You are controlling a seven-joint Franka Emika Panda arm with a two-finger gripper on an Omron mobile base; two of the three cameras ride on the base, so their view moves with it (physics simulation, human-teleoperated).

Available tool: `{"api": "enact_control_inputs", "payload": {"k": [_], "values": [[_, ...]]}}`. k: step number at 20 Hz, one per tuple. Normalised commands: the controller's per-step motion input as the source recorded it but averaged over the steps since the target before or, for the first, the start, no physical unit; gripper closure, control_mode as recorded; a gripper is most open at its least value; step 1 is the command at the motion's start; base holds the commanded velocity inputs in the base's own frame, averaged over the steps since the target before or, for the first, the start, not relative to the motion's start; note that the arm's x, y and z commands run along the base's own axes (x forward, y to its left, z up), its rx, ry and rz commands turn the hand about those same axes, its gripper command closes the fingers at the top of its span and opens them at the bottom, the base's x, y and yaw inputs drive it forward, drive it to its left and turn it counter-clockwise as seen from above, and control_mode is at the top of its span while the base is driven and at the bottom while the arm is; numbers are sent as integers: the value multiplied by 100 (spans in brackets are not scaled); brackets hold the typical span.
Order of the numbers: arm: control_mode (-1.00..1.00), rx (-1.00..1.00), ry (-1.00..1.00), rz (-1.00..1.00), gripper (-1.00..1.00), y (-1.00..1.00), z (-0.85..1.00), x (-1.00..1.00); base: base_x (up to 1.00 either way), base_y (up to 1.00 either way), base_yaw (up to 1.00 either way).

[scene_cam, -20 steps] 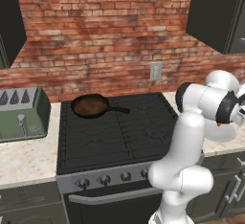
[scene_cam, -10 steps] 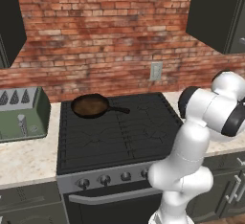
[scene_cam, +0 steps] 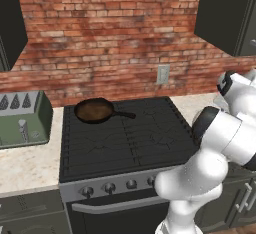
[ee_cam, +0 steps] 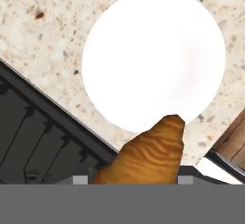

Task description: Pick the croissant and place it on the pan. Then turn on the stove to warm the croissant.

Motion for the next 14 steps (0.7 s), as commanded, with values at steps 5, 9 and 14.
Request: {"api": "enact_control_inputs", "payload": {"k": [5, 9, 14], "values": [[-100, -3, 0, 0, 100, 49, 31, -15, 0, 0, 0], [-100, -3, 0, 1, 100, 55, 37, -3, 0, 0, 0], [-100, -2, 5, 7, 100, 60, 33, 0, 0, 0, 0]]}}
